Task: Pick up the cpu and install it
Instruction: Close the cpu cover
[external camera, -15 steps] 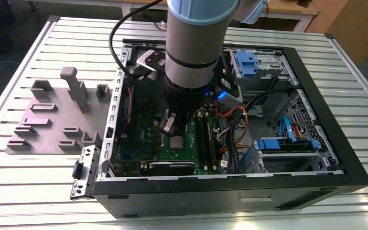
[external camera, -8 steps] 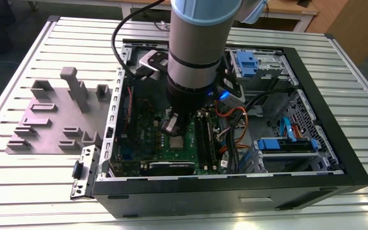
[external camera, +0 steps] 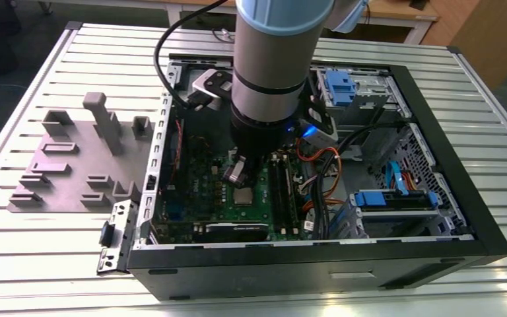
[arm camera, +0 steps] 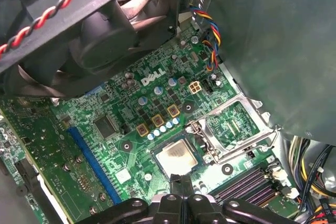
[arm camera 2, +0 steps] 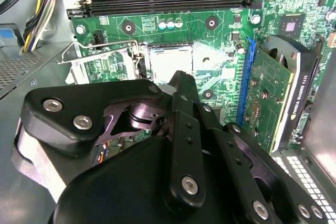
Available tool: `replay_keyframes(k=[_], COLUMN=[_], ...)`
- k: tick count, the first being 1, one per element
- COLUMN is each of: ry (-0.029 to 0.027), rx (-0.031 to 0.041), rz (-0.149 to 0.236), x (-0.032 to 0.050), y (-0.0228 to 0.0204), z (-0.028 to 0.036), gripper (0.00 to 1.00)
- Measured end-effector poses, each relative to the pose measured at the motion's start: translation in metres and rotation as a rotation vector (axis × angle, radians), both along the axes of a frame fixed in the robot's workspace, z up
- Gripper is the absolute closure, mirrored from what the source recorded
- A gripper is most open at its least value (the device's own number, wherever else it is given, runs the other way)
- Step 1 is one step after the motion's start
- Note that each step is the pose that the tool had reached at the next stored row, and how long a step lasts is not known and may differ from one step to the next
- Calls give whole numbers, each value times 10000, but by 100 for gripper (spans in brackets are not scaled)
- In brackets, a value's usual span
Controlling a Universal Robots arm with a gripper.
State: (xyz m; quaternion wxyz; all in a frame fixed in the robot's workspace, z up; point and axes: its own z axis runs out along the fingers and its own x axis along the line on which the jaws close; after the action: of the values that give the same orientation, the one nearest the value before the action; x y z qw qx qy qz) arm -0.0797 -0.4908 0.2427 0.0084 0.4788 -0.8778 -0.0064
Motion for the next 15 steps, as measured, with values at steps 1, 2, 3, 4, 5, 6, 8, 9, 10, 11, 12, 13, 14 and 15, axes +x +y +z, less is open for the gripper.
replay_keyframes(k=[1,2,3,4,5,6,8,9,10,11,12,13,14,15], ry=[-1,0,0,0,0,-1,-1,0,1,1,3,3,3,1], rx=[0,0,0,0,7,16,22,22,21,21,115,294,472,667], rz=[1,1,0,1,9,23,115,228,357,492,814,813,811,812], x=[1,2,4,6,10,17,30,33,33,34,47,55,64,71], y=[0,0,0,0,0,0,0,0,0,0,0,0,0,0], z=[0,0,0,0,-1,-1,-2,-3,-4,-4,-7,-9,-8,-8], gripper=[89,89,89,89,89,89,89,89,89,89,89,89,89,89])
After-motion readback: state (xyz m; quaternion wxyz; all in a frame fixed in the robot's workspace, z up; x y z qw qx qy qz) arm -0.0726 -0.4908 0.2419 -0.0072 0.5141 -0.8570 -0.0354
